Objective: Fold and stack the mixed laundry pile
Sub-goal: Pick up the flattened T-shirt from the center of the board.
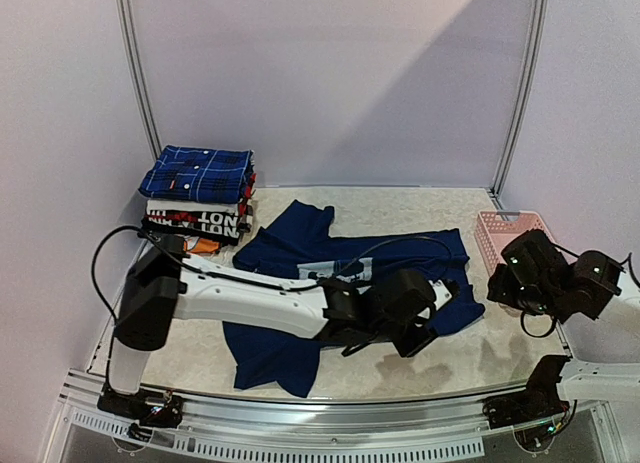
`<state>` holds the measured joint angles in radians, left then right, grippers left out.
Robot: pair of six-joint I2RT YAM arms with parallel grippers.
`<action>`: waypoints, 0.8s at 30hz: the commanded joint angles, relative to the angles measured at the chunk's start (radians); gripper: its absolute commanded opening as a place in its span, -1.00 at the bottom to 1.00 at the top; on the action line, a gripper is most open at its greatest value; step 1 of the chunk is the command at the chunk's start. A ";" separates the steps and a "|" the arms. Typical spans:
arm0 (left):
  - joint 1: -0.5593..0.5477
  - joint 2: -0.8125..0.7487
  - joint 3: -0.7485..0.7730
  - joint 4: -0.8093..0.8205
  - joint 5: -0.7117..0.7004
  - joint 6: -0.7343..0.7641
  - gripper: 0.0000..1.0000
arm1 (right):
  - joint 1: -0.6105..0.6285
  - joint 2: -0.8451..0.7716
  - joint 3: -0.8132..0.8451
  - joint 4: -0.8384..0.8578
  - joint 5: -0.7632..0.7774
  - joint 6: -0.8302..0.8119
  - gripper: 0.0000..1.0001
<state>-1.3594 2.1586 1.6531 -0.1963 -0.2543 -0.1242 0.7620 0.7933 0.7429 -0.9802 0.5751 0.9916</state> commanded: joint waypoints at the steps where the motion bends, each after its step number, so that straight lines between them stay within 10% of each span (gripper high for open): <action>1: -0.004 0.137 0.125 0.029 0.011 0.101 0.18 | 0.000 -0.111 -0.014 -0.017 0.039 0.012 0.36; 24: 0.040 0.559 0.511 0.176 0.097 0.257 -0.15 | 0.002 -0.124 -0.063 0.014 -0.005 0.009 0.34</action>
<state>-1.3388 2.6598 2.1090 -0.0376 -0.1886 0.1219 0.7620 0.6697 0.6987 -0.9688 0.5770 0.9916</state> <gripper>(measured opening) 0.446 0.672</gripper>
